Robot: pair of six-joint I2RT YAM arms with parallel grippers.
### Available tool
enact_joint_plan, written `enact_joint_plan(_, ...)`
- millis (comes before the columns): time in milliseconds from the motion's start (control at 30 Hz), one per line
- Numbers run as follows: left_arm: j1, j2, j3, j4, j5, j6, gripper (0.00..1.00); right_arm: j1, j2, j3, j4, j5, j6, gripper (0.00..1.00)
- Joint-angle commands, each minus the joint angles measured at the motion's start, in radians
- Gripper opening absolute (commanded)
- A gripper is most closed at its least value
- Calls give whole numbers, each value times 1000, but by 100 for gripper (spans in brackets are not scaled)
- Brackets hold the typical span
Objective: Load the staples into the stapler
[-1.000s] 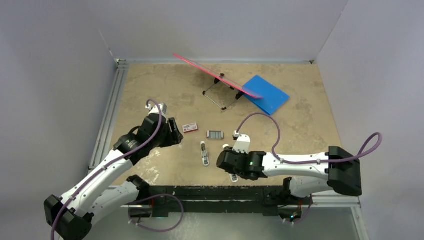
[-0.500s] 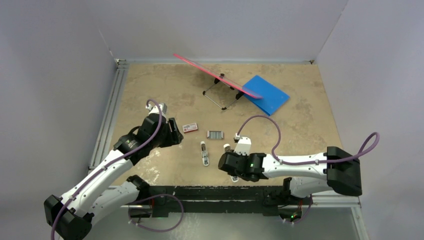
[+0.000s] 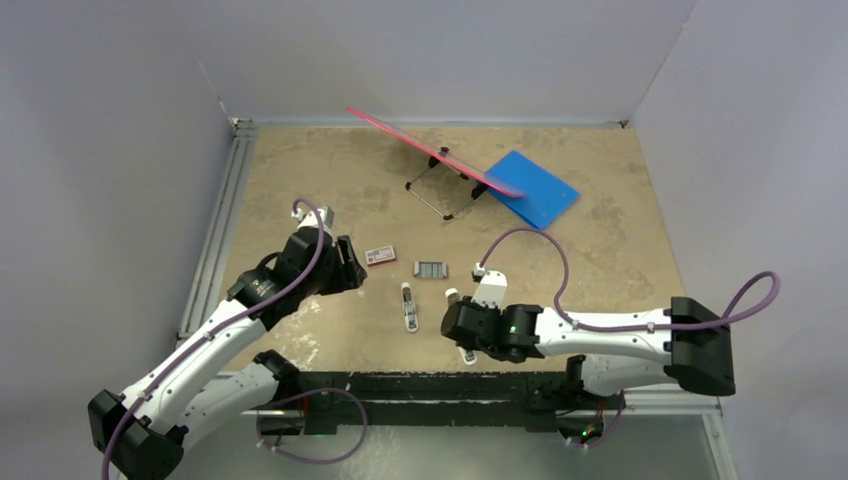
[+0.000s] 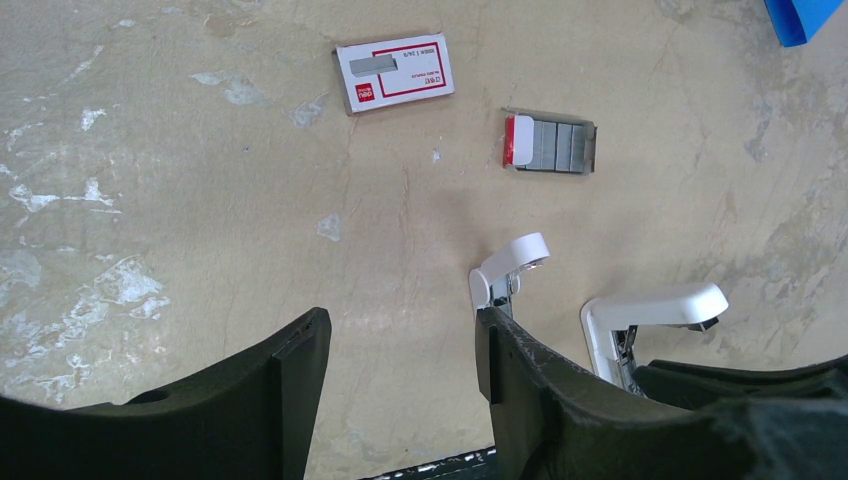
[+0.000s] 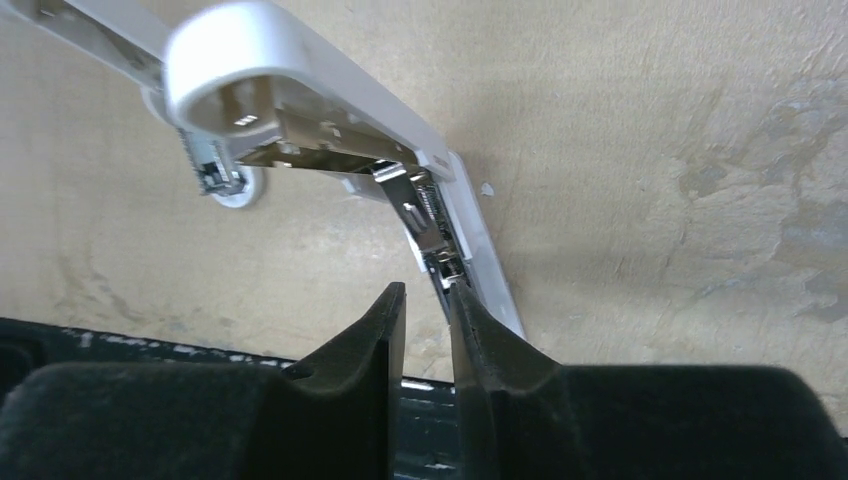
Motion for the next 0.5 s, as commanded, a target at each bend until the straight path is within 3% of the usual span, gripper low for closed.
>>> enact_joint_plan(0, 1, -7, -5, 28, 4, 8, 55, 5, -66, 62, -48, 80, 13, 28)
enact_joint_plan(100, 1, -6, -8, 28, 8, 5, 55, -2, -79, 79, -58, 125, 18, 36)
enact_joint_plan(167, 2, -5, -11, 33, 18, 1, 55, -20, -77, 97, -78, 150, 31, 54)
enact_joint_plan(233, 2, -6, -13, 36, 29, -6, 55, -53, -71, 118, -85, 163, 17, 66)
enact_joint_plan(467, 1, -12, -25, 51, 73, -5, 55, -153, -29, 175, 54, 148, -237, 77)
